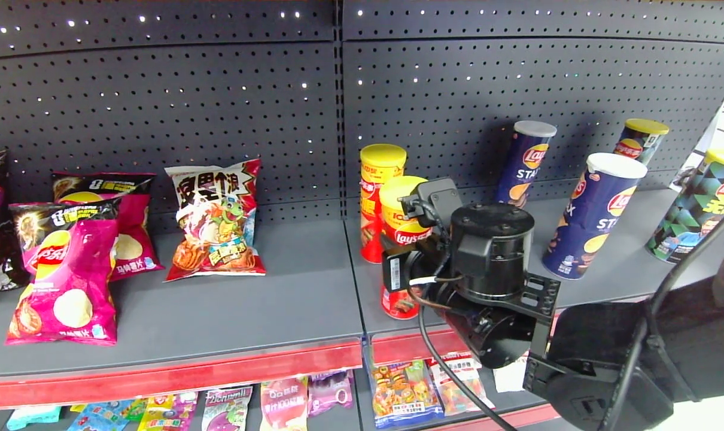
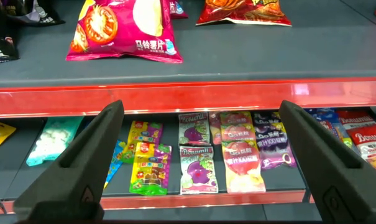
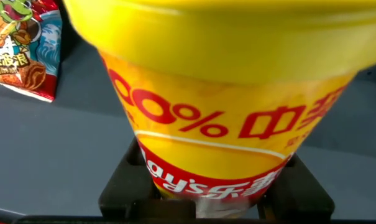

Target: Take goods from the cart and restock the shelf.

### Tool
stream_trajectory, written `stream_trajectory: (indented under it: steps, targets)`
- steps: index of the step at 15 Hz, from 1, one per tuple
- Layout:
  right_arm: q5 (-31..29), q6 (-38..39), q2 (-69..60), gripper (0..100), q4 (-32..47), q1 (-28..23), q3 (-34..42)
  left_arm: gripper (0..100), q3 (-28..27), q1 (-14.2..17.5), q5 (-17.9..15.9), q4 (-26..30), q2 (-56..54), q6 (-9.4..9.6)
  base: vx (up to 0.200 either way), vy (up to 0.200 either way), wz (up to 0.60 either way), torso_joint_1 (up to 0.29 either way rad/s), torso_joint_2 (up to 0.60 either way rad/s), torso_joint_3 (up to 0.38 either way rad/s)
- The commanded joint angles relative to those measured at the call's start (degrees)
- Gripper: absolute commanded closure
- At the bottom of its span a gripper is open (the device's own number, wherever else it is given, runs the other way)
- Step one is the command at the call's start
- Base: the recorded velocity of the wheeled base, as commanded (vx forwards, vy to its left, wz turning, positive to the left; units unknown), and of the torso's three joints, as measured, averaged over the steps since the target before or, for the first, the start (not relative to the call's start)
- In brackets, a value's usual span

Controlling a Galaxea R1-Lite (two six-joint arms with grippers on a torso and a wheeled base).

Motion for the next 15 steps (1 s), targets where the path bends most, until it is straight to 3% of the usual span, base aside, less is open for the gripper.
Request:
stream_trajectory:
  steps: [1, 12, 13, 15]
  targets:
    - [0.0, -0.1, 0.5, 100, 0.0, 0.0, -0.1, 0, 0.0, 0.0, 0.0, 0.0, 0.0, 0.0, 0.0, 0.0, 0.0, 0.0, 0.0, 0.0]
    - [-0.1, -0.1, 1.0, 100, -0.1, 0.0, -0.7, 0, 0.0, 0.0, 0.0, 0.0, 0.1, 0.0, 0.0, 0.0, 0.0, 0.0, 0.0, 0.0]
    - [-0.1, -0.1, 1.1, 0, -0.1, 0.0, -0.7, 0, 0.0, 0.0, 0.0, 0.0, 0.1, 0.0, 0.0, 0.0, 0.0, 0.0, 0.0, 0.0]
    - [-0.1, 0.0, 1.2, 0, -0.1, 0.0, -0.7, 0, 0.0, 0.0, 0.0, 0.0, 0.1, 0.0, 0.0, 0.0, 0.0, 0.0, 0.0, 0.0]
